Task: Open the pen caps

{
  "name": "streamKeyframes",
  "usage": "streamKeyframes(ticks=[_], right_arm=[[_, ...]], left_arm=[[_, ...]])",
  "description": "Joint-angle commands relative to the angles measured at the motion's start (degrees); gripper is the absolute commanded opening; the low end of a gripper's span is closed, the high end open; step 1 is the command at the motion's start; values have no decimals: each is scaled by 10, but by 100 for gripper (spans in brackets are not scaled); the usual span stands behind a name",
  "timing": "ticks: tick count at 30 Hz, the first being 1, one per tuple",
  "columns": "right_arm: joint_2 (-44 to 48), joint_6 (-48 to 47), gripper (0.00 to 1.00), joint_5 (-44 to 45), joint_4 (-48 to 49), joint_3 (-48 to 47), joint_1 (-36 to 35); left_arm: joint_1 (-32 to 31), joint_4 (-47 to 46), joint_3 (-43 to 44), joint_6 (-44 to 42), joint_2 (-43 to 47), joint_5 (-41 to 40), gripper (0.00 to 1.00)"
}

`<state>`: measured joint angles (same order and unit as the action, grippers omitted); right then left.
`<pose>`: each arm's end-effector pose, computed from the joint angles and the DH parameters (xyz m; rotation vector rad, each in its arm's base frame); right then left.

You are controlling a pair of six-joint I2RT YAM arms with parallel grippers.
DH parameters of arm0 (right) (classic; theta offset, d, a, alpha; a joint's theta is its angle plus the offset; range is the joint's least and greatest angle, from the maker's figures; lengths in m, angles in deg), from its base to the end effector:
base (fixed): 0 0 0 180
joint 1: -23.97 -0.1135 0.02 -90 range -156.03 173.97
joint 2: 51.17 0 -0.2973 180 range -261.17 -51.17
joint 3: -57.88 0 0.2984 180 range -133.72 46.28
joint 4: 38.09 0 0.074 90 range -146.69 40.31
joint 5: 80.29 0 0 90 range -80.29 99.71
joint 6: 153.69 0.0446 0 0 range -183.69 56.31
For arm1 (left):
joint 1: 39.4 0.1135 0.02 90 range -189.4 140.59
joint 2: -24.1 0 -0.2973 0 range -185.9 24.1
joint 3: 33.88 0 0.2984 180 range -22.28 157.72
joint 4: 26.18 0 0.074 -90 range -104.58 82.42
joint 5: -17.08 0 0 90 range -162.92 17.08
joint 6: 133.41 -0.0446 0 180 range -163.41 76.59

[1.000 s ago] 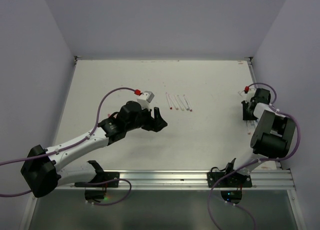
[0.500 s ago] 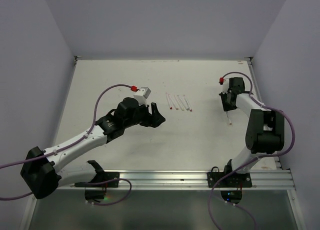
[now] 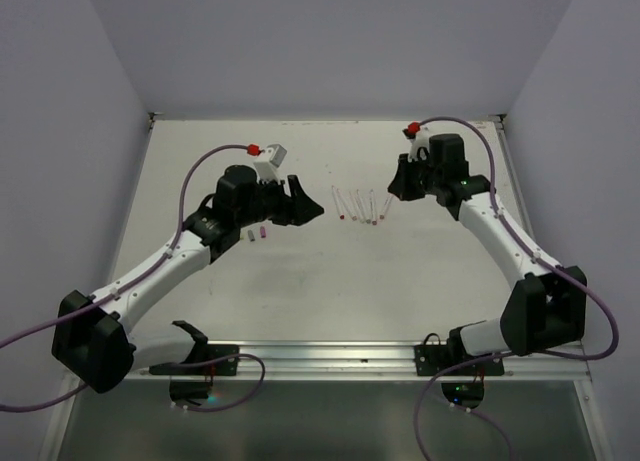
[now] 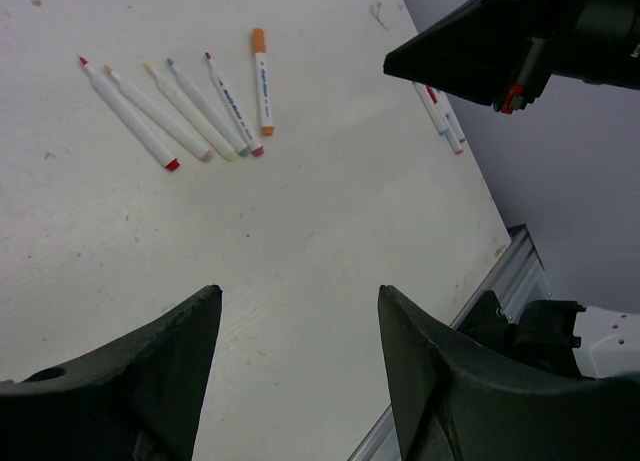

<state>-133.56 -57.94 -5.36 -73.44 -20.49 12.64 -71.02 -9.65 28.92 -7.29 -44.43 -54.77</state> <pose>0.3593 0.0838 0.3130 -0.2518 2.2558 0.4555 0.2616 -0.1774 0.3163 0.1418 2.0970 -1.0589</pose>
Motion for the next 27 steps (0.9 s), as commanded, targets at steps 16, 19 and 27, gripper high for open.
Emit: streamKeyframes(ticks=[16, 19, 27], right_arm=[[-291, 154, 18, 168, -11, -180, -64], [-314, 160, 19, 206, 2, -192, -64], [-343, 145, 21, 227, -1, -217, -65]], left_arm=[[12, 10, 40, -53, -52, -8, 66], [22, 18, 41, -62, -56, -6, 66], [42, 20, 34, -72, -63, 3, 66]])
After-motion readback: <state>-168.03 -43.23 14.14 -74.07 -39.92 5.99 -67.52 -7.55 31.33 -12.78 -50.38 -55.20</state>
